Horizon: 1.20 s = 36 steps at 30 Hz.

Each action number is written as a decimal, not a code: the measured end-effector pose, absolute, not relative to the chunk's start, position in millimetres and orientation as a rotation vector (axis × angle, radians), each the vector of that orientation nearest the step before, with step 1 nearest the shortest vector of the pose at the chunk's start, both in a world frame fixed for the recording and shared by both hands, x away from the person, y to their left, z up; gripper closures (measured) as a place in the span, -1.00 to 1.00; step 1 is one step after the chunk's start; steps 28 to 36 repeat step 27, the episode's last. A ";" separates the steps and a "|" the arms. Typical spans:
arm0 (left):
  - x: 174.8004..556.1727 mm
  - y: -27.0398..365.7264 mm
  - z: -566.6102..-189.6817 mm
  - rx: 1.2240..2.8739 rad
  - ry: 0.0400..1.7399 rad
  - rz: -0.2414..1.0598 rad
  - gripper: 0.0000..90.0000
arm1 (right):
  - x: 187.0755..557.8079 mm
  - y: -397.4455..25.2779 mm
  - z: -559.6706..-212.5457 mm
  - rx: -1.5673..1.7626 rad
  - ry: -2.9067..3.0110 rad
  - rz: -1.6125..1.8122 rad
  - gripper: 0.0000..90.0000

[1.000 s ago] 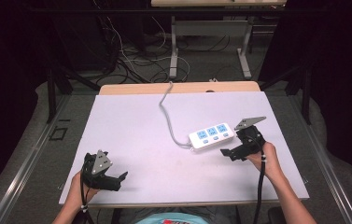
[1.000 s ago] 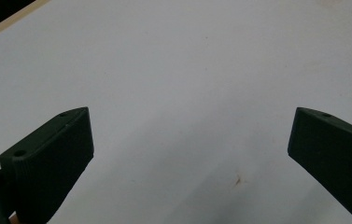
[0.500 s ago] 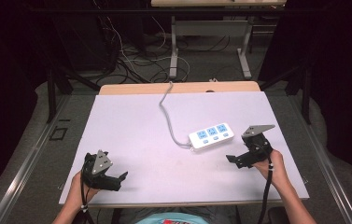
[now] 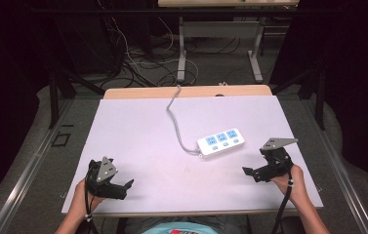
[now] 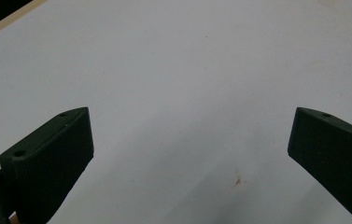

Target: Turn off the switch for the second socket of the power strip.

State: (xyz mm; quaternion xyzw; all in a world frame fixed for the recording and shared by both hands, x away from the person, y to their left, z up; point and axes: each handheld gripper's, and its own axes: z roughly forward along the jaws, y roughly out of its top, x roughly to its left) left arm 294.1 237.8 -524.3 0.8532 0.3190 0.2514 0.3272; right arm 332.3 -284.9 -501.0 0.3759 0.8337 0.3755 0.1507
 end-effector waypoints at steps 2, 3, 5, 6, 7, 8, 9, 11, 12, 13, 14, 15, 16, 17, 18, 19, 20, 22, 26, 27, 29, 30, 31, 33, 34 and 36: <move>294.1 237.8 -524.4 2.233 0.837 0.658 -1.00 | 330.7 -286.4 -502.2 1.076 2.387 1.079 -1.00; 294.1 237.9 -524.3 2.233 0.837 0.659 -1.00 | 328.8 -286.6 -503.3 1.091 2.385 1.085 -1.00; 294.1 237.9 -524.3 2.233 0.837 0.658 -1.00 | 327.1 -288.1 -504.6 1.089 2.384 1.081 -1.00; 294.2 237.8 -524.7 2.229 0.836 0.661 -1.00 | 325.2 -289.0 -505.4 1.095 2.379 1.086 -1.00; 294.1 237.8 -524.6 2.230 0.835 0.661 -1.00 | 324.0 -289.8 -505.9 1.094 2.374 1.084 -1.00; 294.0 237.7 -524.7 2.228 0.838 0.661 -1.00 | 322.4 -290.7 -506.6 1.100 2.372 1.085 -1.00; 294.0 237.7 -524.6 2.228 0.837 0.664 -1.00 | 321.0 -291.8 -507.2 1.098 2.366 1.090 -1.00; 294.1 237.8 -524.3 2.233 0.835 0.659 -1.00 | 316.9 -292.8 -508.7 1.113 2.357 1.099 -1.00; 294.1 237.8 -524.2 2.235 0.834 0.660 -1.00 | 315.7 -293.8 -508.8 1.110 2.370 1.088 -1.00; 294.1 237.6 -524.3 2.233 0.837 0.660 -1.00 | 314.3 -294.0 -510.3 1.117 2.358 1.099 -1.00; 294.0 237.5 -524.4 2.233 0.838 0.658 -1.00 | 313.1 -294.6 -510.7 1.118 2.352 1.098 -1.00; 294.0 237.4 -524.4 2.233 0.838 0.658 -1.00 | 312.2 -295.3 -511.5 1.112 2.350 1.099 -1.00; 294.2 237.5 -524.4 2.235 0.835 0.658 -1.00 | 310.6 -296.3 -512.4 1.119 2.344 1.100 -1.00; 294.2 237.4 -524.4 2.236 0.836 0.656 -1.00 | 309.7 -296.7 -512.6 1.120 2.339 1.102 -1.00; 294.3 237.4 -524.5 2.235 0.836 0.656 -1.00 | 309.0 -297.7 -513.3 1.112 2.334 1.101 -1.00; 294.3 237.2 -524.7 2.236 0.836 0.653 -1.00 | 307.9 -298.0 -513.4 1.119 2.333 1.104 -1.00; 294.4 237.2 -524.7 2.238 0.834 0.653 -1.00 | 306.7 -298.2 -513.8 1.127 2.325 1.111 -1.00; 294.4 236.8 -525.0 2.237 0.838 0.645 -1.00 | 305.9 -299.0 -513.0 1.128 2.334 1.097 -1.00; 295.0 236.8 -525.2 2.242 0.834 0.652 -1.00 | 306.6 -297.9 -514.3 1.119 2.327 1.104 -1.00; 295.1 236.9 -525.2 2.242 0.835 0.650 -1.00 | 306.6 -297.9 -514.0 1.123 2.337 1.100 -1.00; 295.1 236.9 -525.2 2.242 0.835 0.650 -1.00 | 306.6 -297.9 -514.0 1.123 2.337 1.100 -1.00; 295.1 236.9 -525.2 2.242 0.835 0.650 -1.00 | 306.6 -297.9 -514.0 1.123 2.337 1.100 -1.00; 295.1 236.9 -525.2 2.242 0.835 0.650 -1.00 | 306.6 -297.9 -514.0 1.123 2.337 1.100 -1.00; 295.1 236.9 -525.2 2.242 0.835 0.650 -1.00 | 306.6 -297.9 -514.0 1.123 2.337 1.100 -1.00; 295.1 236.9 -525.2 2.242 0.835 0.650 -1.00 | 306.6 -297.9 -514.0 1.123 2.337 1.100 -1.00; 295.1 236.9 -525.2 2.242 0.835 0.650 -1.00 | 306.6 -297.9 -514.0 1.123 2.337 1.100 -1.00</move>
